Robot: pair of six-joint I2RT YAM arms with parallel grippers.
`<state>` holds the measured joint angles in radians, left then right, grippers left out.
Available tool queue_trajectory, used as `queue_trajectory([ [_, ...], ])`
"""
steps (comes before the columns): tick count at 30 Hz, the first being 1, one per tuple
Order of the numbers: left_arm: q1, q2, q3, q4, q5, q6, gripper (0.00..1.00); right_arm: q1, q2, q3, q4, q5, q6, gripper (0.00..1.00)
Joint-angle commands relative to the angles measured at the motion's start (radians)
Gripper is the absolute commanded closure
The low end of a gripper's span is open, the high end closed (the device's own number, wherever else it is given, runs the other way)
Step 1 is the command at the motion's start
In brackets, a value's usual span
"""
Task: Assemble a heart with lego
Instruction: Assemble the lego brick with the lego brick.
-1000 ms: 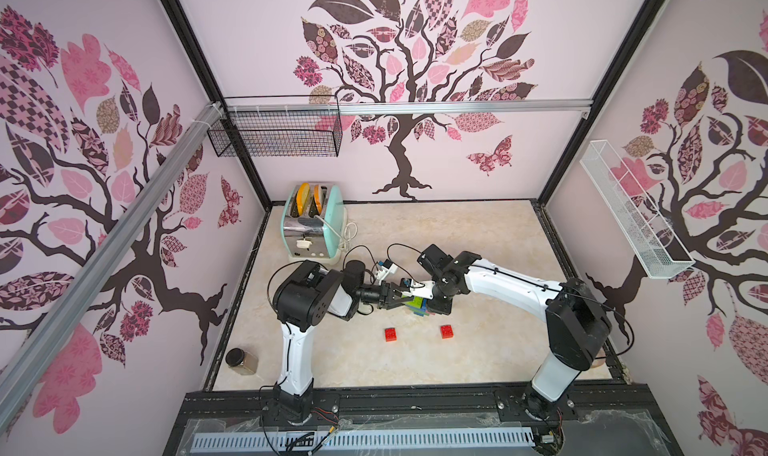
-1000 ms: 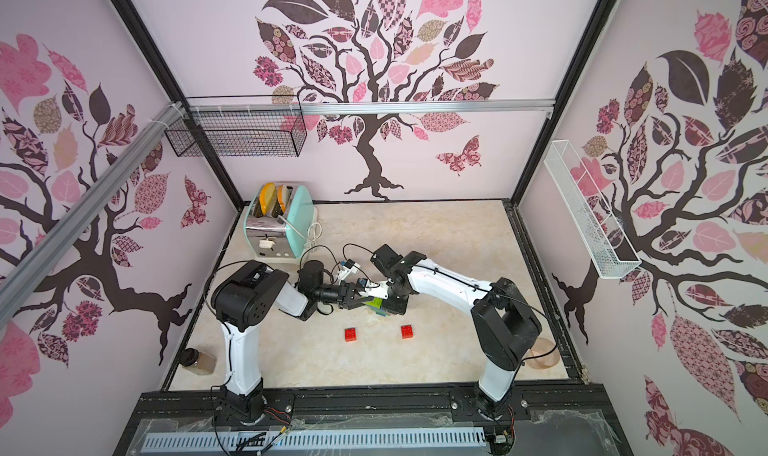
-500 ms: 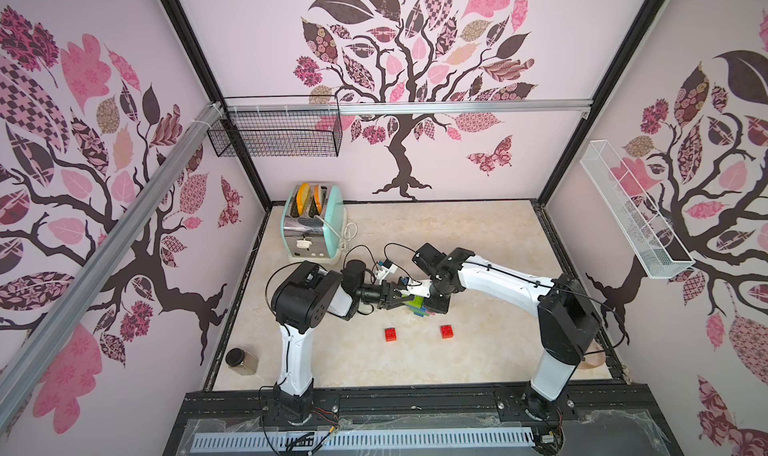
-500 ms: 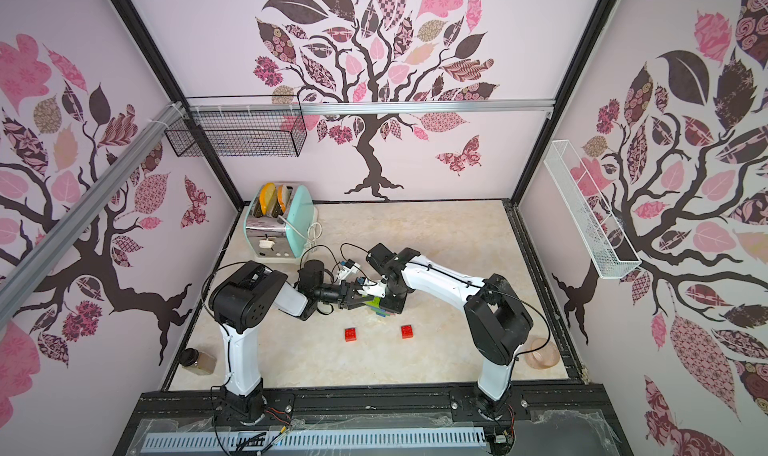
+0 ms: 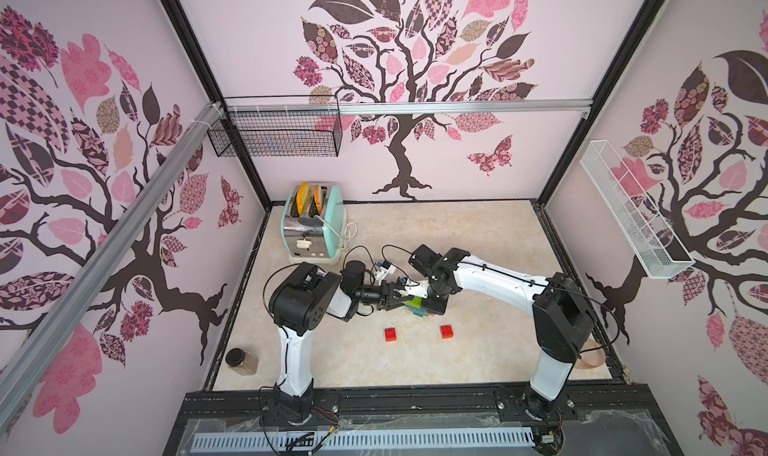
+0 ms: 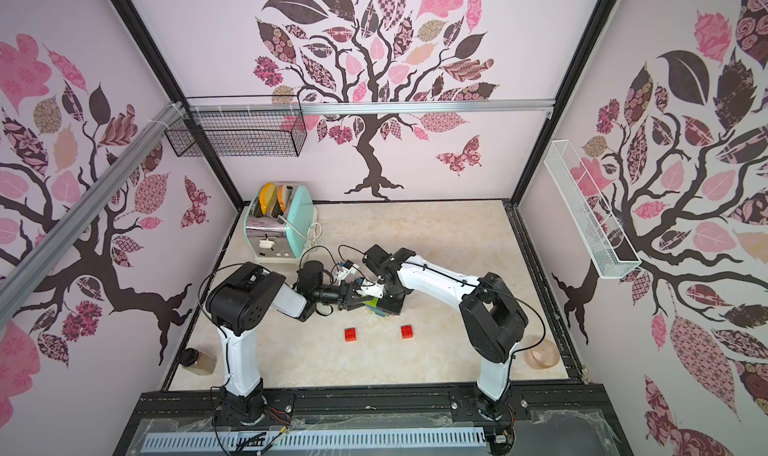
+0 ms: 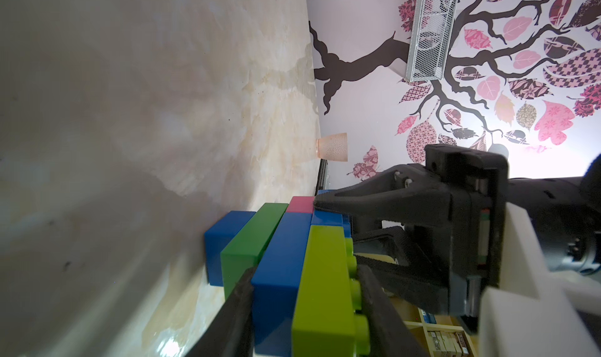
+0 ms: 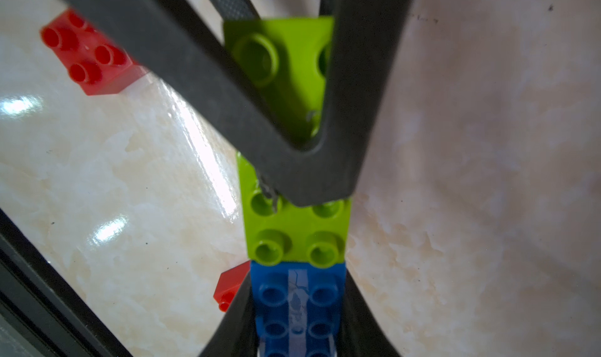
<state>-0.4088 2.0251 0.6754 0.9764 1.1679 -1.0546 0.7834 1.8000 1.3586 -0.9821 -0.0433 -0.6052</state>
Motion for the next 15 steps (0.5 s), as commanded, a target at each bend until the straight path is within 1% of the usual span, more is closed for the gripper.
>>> queue_trajectory([
  [1,-0.015,0.005,-0.018,0.021,-0.065,0.002,0.74,0.032,0.048,-0.028,0.046,-0.074,0.023,0.77],
  [7,-0.014,0.017,-0.034,0.076,-0.082,-0.031,0.74,0.038,0.077,-0.007,0.034,-0.058,0.040,0.79],
  [12,-0.015,0.062,-0.042,0.161,-0.085,-0.082,0.74,0.050,0.057,-0.057,0.091,-0.051,0.036,0.78],
  [15,-0.014,0.087,-0.045,0.201,-0.080,-0.104,0.74,0.051,0.025,-0.103,0.161,-0.051,0.036,0.78],
])
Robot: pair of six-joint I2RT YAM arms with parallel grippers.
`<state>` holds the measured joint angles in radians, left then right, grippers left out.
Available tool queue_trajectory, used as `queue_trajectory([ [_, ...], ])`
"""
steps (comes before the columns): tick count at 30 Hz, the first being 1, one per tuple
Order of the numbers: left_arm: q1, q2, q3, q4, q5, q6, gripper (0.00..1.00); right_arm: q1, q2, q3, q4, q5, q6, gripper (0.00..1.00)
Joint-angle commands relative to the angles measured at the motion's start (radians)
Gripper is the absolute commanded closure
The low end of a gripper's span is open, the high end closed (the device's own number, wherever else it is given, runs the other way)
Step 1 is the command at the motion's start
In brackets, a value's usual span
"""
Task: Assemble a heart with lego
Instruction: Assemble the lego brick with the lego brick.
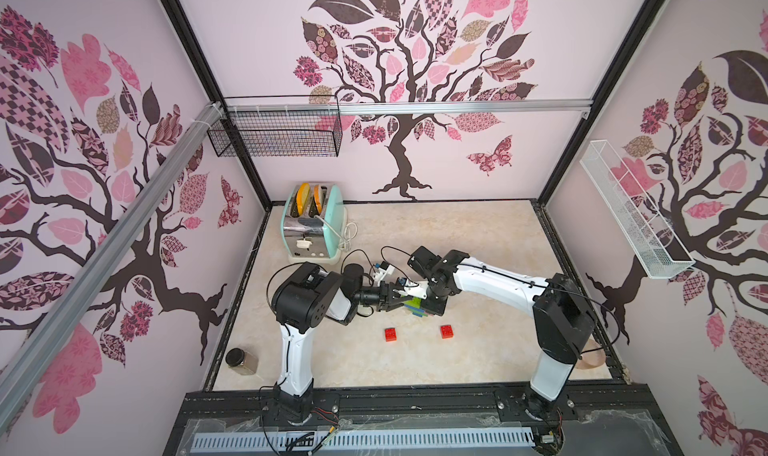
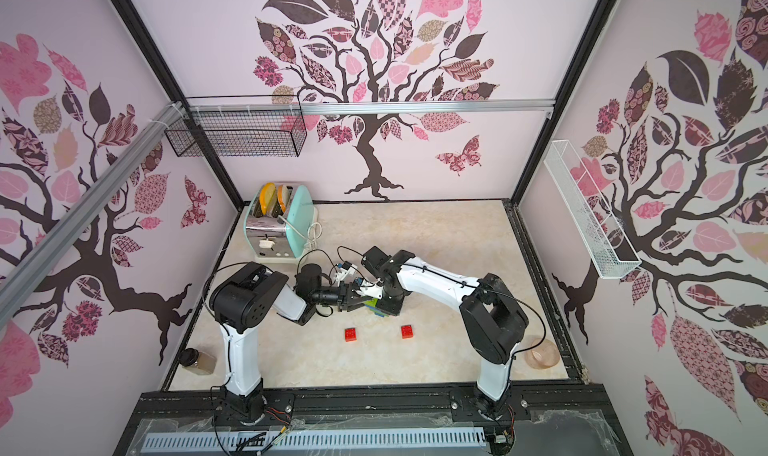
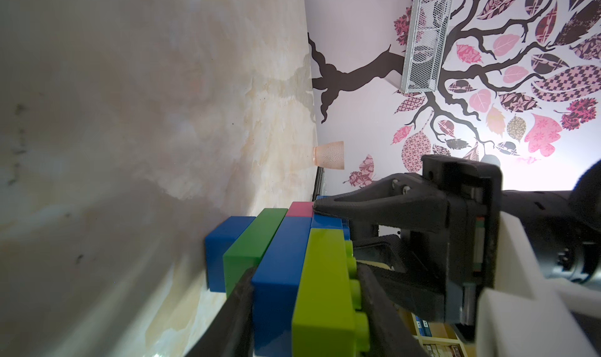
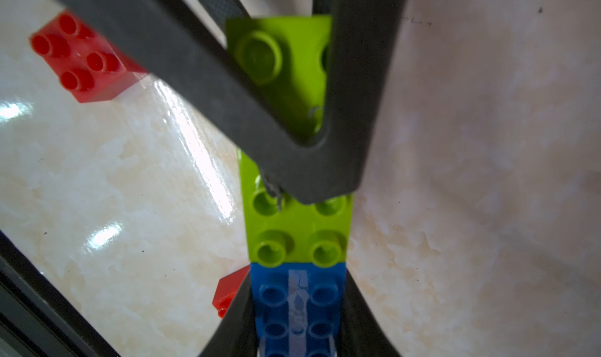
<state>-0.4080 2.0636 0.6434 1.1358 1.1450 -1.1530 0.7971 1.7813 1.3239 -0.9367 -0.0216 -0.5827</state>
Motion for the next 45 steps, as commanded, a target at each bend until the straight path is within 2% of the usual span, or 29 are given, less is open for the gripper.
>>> queue_trajectory([
  [1,-0.015,0.050,-0.013,0.042,-0.057,-0.002,0.74,0.036,0.038,-0.075,0.128,-0.077,0.015,0.78],
  [16,-0.016,0.060,-0.024,0.042,-0.057,0.012,0.74,0.035,0.057,-0.094,0.184,-0.105,0.047,0.78],
  [20,-0.015,0.053,-0.021,0.042,-0.050,0.011,0.74,0.024,0.015,-0.100,0.211,-0.103,0.067,0.65],
  [27,-0.013,0.047,-0.018,0.037,-0.041,0.014,0.74,-0.080,-0.139,-0.080,0.225,-0.222,0.114,0.34],
  [32,-0.008,0.039,-0.014,0.015,-0.034,0.028,0.74,-0.126,-0.187,-0.059,0.204,-0.199,0.133,0.25],
  [35,-0.002,0.036,-0.015,0.010,-0.031,0.030,0.74,-0.127,-0.158,-0.046,0.178,-0.103,0.141,0.19],
  [43,0.006,0.034,-0.014,0.000,-0.027,0.036,0.75,-0.126,-0.118,-0.067,0.166,-0.044,0.157,0.16],
  [45,0.007,0.036,-0.013,0.002,-0.028,0.033,0.75,-0.118,-0.093,-0.074,0.160,0.006,0.154,0.16],
])
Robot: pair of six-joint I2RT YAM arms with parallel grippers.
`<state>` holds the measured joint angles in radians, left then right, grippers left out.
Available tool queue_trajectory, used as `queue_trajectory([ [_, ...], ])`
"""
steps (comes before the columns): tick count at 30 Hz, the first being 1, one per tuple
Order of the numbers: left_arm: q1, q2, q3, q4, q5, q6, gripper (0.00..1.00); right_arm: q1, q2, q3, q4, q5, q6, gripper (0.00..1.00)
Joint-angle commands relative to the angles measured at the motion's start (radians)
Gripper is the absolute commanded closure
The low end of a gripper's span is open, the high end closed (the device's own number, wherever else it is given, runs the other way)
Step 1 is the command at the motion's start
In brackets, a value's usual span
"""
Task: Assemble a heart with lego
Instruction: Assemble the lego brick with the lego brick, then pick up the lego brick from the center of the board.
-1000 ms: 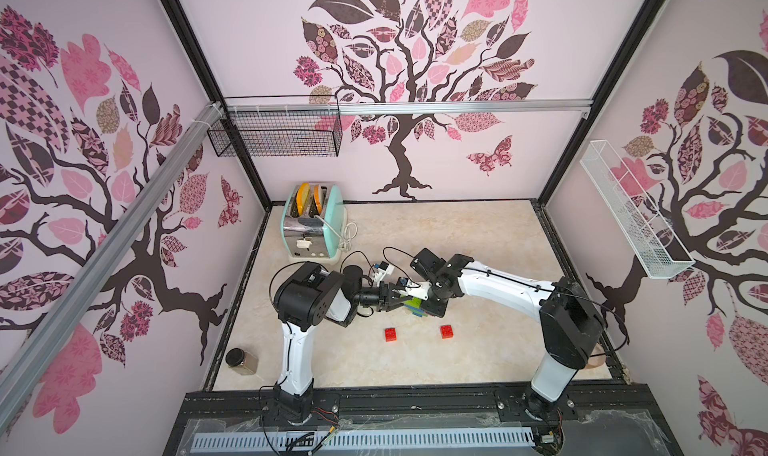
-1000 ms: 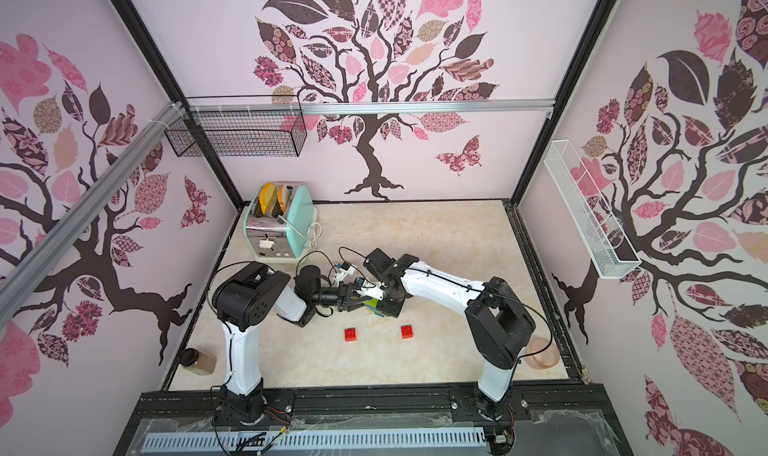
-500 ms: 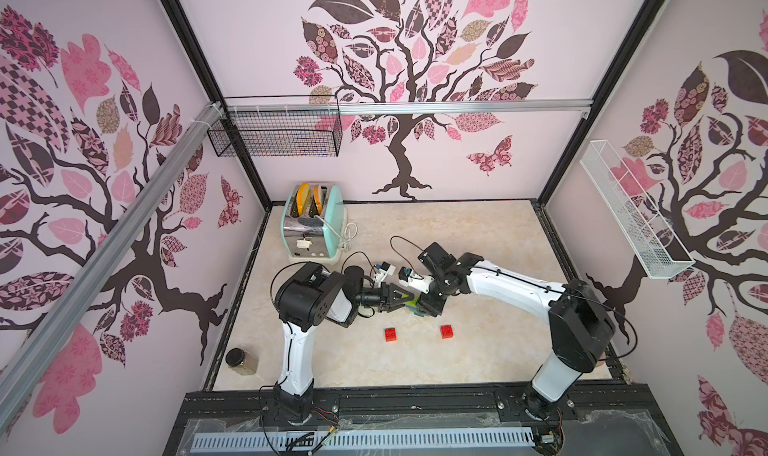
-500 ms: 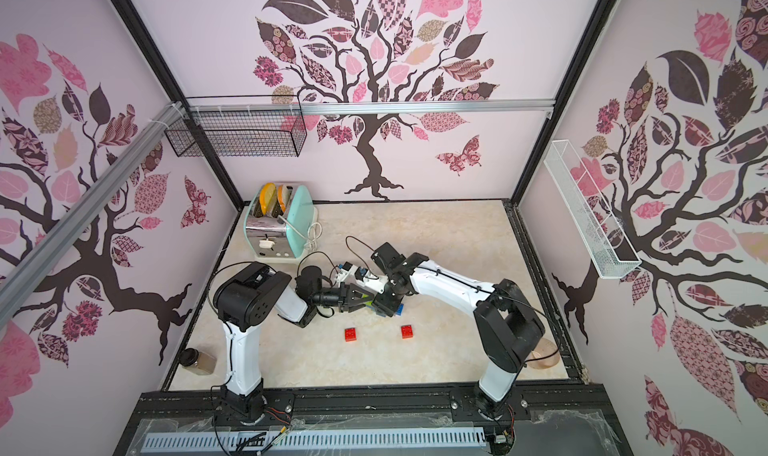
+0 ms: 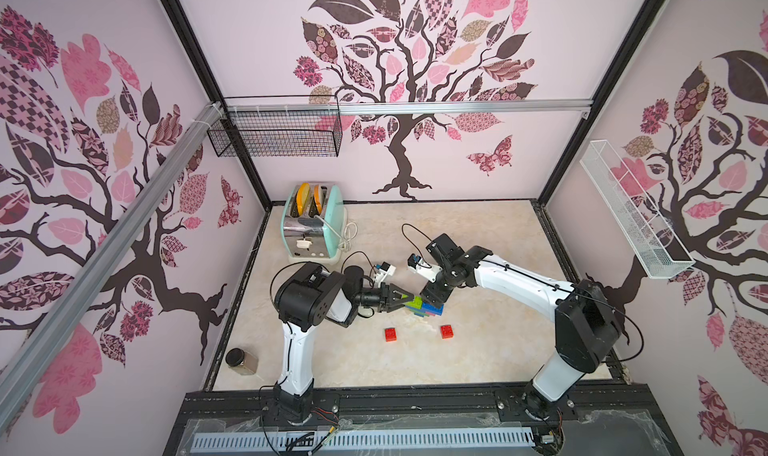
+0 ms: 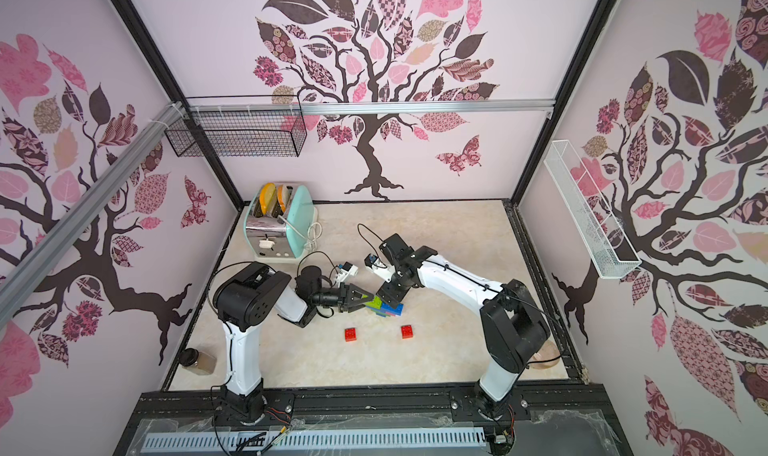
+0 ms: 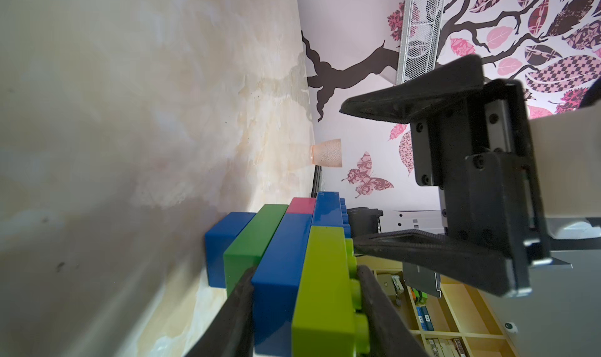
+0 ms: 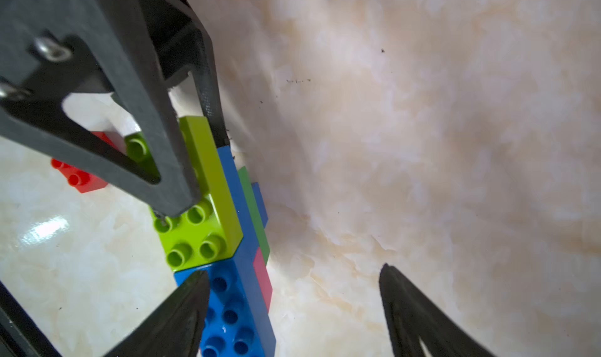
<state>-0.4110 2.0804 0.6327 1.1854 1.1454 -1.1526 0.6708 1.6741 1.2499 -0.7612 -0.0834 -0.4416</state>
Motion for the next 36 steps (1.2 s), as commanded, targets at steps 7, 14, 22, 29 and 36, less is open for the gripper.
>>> queue_trajectory([
  [7,0.010,0.022,-0.004,-0.050,-0.027,0.035,0.75,0.020,-0.002,0.007,0.007,0.095,0.040,0.15],
  [14,0.027,0.016,-0.009,-0.048,-0.050,0.028,0.75,-0.004,-0.143,-0.039,-0.032,0.139,0.266,0.13],
  [22,0.071,0.014,-0.021,-0.023,-0.064,0.014,0.74,0.046,-0.333,-0.267,-0.088,0.099,0.577,0.14],
  [29,0.084,0.013,-0.024,-0.010,-0.072,0.001,0.73,0.166,-0.343,-0.398,-0.041,0.113,0.761,0.14],
  [36,0.087,0.016,-0.019,-0.010,-0.073,-0.003,0.73,0.174,-0.305,-0.447,0.064,0.104,0.791,0.15],
])
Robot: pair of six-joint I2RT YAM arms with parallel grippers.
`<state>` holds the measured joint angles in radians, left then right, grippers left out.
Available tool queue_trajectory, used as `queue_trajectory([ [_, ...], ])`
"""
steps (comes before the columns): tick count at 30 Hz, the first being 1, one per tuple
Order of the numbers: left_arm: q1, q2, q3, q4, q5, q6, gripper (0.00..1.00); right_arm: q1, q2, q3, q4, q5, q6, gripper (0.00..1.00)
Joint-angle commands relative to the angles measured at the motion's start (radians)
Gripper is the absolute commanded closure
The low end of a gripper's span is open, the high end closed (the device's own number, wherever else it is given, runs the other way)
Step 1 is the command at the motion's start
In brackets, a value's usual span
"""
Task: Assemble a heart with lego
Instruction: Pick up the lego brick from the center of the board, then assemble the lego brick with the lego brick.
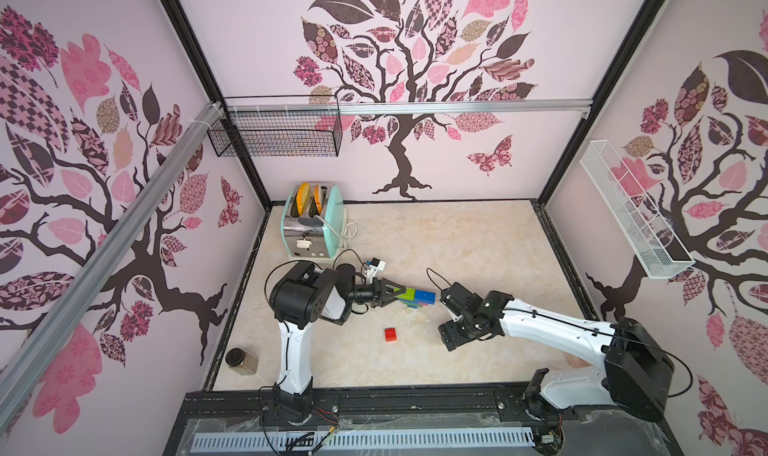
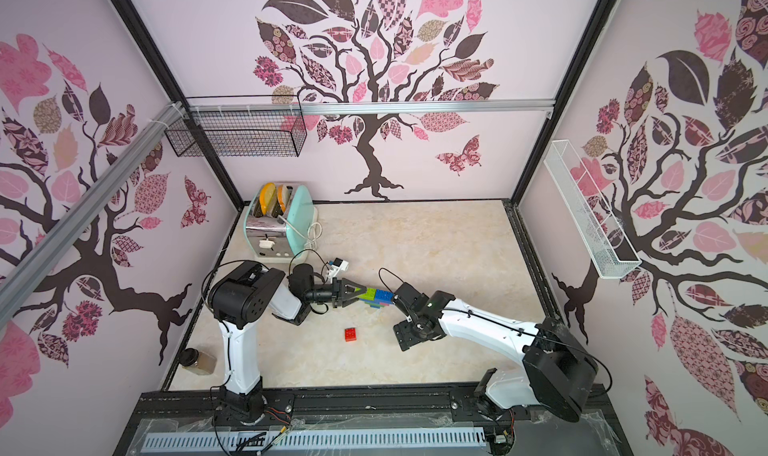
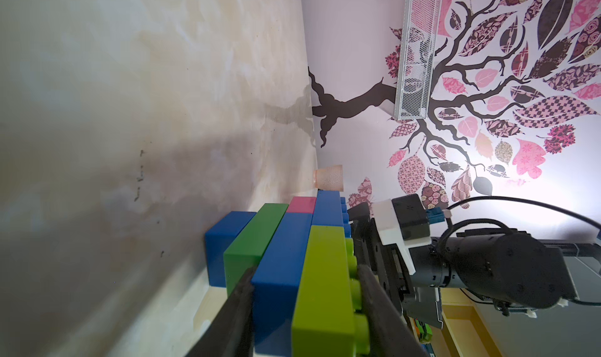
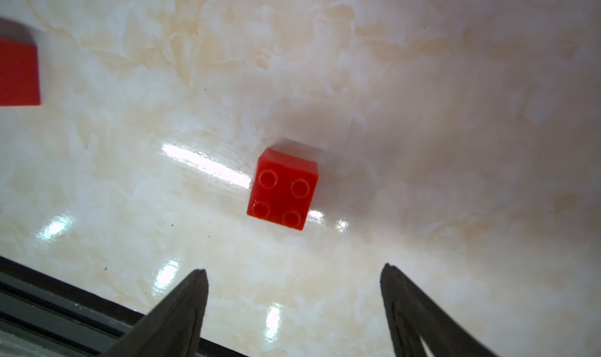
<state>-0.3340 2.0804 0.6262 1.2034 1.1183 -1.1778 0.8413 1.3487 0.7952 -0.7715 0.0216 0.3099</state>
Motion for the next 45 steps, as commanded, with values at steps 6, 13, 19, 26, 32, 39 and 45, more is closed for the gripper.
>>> queue_trajectory([
  [6,0.012,0.014,-0.013,-0.028,-0.043,0.023,0.73,0.008,0.093,0.016,0.154,-0.007,0.039,0.18],
  [13,0.015,0.016,-0.013,-0.026,-0.040,0.021,0.73,0.008,0.159,0.025,0.172,0.020,0.029,0.42],
  [19,0.015,0.014,-0.010,-0.026,-0.041,0.021,0.71,0.009,0.173,0.025,0.161,0.038,0.020,0.64],
  [26,0.015,0.021,-0.003,-0.027,-0.039,0.021,0.67,0.009,0.144,0.060,0.103,0.062,-0.034,0.77],
  [32,0.015,0.033,-0.002,-0.029,-0.034,0.026,0.60,0.002,0.027,0.169,0.000,-0.010,-0.230,0.80],
  [39,0.009,0.034,-0.002,-0.034,-0.016,0.039,0.60,-0.005,0.038,0.365,-0.145,-0.023,-0.414,0.80],
  [45,-0.007,0.024,-0.008,-0.039,-0.012,0.047,0.48,-0.061,0.145,0.491,-0.114,-0.081,-0.566,0.79],
])
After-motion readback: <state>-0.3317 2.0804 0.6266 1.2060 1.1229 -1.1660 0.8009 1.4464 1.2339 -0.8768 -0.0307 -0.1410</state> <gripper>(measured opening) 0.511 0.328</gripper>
